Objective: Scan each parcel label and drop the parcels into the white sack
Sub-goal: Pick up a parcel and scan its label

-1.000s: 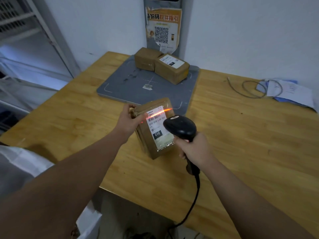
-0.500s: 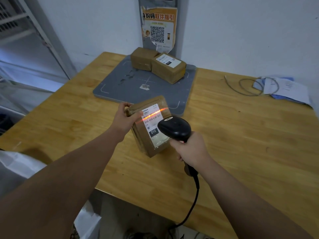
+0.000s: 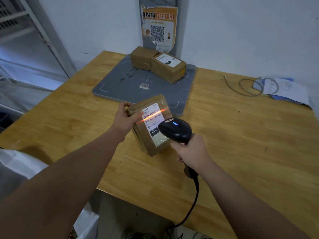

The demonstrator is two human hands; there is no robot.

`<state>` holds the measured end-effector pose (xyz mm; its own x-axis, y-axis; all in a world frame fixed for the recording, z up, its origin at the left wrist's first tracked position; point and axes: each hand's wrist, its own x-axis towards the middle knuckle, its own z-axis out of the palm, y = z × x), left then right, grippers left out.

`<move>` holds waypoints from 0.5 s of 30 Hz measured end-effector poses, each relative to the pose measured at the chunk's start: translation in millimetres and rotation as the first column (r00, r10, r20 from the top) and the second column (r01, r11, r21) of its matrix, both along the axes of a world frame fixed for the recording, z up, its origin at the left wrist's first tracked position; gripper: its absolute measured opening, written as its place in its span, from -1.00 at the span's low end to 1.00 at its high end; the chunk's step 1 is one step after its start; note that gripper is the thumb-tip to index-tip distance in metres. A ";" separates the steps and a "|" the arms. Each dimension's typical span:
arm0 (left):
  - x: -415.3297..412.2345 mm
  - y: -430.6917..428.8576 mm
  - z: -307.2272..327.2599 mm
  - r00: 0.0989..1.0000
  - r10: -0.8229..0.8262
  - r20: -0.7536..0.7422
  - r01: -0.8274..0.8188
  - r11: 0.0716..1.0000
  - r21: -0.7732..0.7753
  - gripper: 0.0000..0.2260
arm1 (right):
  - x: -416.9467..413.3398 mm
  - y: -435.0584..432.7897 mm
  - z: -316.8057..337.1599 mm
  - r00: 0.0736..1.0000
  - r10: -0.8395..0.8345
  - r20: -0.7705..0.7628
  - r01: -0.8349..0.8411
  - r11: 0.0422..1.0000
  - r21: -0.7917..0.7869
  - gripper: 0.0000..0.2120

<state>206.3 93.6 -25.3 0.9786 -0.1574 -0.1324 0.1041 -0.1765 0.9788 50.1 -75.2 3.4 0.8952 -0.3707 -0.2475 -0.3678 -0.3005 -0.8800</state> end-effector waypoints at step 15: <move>-13.7 28.1 -12.6 0.998 -0.014 -0.057 0.025 0.979 0.202 -0.26 | -4.2 20.9 -6.7 0.999 0.052 -0.012 -0.052 0.998 0.032 -0.87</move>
